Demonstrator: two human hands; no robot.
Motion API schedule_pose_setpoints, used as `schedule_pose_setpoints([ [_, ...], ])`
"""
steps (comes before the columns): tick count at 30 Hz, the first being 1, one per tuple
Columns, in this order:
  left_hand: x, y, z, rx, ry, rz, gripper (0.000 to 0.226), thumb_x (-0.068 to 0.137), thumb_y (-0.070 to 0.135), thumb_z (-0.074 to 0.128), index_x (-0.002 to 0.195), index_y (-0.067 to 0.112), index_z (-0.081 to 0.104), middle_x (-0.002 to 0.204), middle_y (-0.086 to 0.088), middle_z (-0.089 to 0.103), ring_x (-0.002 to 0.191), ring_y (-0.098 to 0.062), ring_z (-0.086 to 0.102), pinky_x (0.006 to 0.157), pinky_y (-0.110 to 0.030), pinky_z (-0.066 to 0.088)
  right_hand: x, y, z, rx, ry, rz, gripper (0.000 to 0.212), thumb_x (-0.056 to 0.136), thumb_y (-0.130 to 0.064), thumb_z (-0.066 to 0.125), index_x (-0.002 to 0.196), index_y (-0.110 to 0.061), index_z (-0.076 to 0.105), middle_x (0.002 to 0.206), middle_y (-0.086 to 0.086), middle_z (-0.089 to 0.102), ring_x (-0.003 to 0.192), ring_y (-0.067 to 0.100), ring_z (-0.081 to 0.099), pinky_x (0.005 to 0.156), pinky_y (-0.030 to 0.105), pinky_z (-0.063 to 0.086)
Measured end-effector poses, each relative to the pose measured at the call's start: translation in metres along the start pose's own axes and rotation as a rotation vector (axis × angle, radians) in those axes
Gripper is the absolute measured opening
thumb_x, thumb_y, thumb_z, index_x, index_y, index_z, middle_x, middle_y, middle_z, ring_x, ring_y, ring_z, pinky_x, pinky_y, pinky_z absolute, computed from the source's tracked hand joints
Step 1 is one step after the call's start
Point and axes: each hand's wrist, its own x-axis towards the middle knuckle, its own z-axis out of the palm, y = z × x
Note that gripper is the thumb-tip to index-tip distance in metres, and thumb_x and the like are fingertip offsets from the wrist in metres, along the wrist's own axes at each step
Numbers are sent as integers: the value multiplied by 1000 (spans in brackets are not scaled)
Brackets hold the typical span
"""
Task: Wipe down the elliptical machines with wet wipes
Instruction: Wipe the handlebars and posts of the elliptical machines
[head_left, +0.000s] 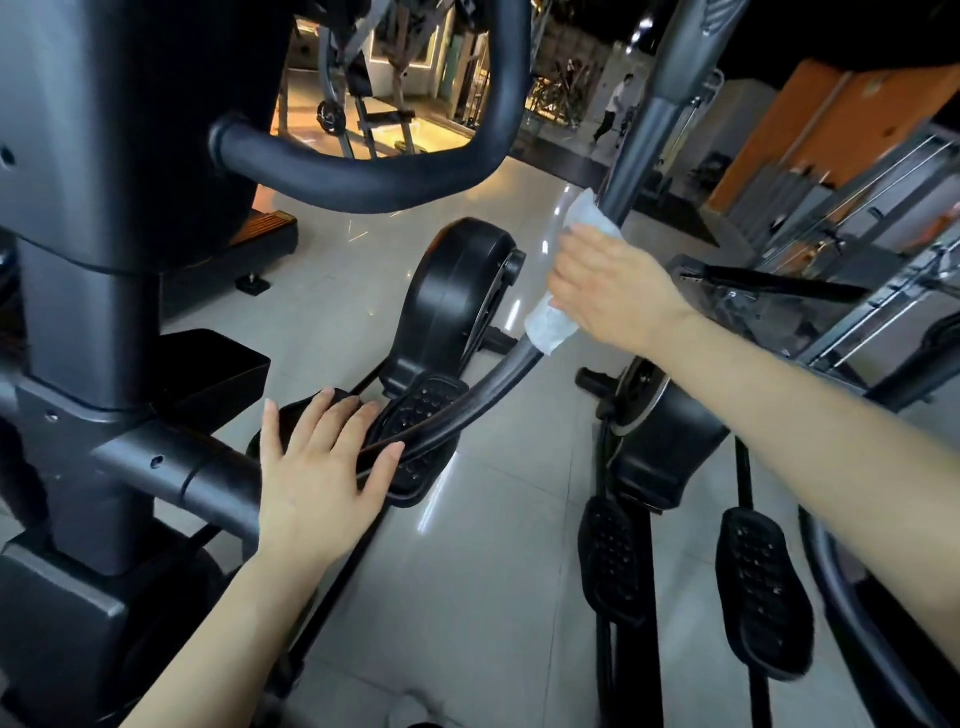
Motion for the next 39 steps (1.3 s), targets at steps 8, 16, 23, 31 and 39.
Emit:
schedule_pose_setpoints([
  [8, 0, 3, -2, 24, 53, 7, 50, 95, 43, 43, 124, 8, 65, 120, -11, 67, 127, -33, 55, 117, -58, 9, -32, -58, -5, 157, -40, 39, 42, 93, -19, 57, 132, -6, 55, 133, 16, 57, 132, 35, 46, 116, 46, 30],
  [16, 15, 21, -19, 8, 182, 122, 46, 95, 37, 47, 130, 10, 61, 138, -16, 55, 138, -33, 42, 114, -65, 12, -18, 57, -12, -22, 72, 123, 45, 97, -37, 51, 135, -13, 55, 136, 7, 55, 131, 30, 43, 117, 44, 24],
  [23, 146, 57, -65, 195, 255, 274, 57, 93, 37, 55, 146, 17, 46, 157, -15, 32, 146, -36, 24, 116, -59, 4, -14, 41, -19, -13, 43, 223, 46, 91, -36, 61, 131, -13, 61, 135, 8, 59, 134, 29, 47, 117, 43, 23],
  [31, 164, 39, -52, 407, 131, 309, 85, 72, 40, 77, 146, 11, 45, 155, -18, 34, 141, -37, 27, 115, -60, 11, -7, 46, -23, 180, 144, 144, 18, 80, -11, 69, 97, -12, 69, 101, 4, 66, 118, 29, 57, 113, 40, 34],
  [39, 165, 41, -51, 408, 145, 319, 83, 70, 42, 78, 142, 13, 51, 152, -20, 37, 138, -40, 30, 112, -62, 17, -3, 28, -16, 289, 165, 245, 18, 82, -4, 57, 92, -10, 71, 103, 6, 66, 114, 26, 57, 118, 38, 23],
])
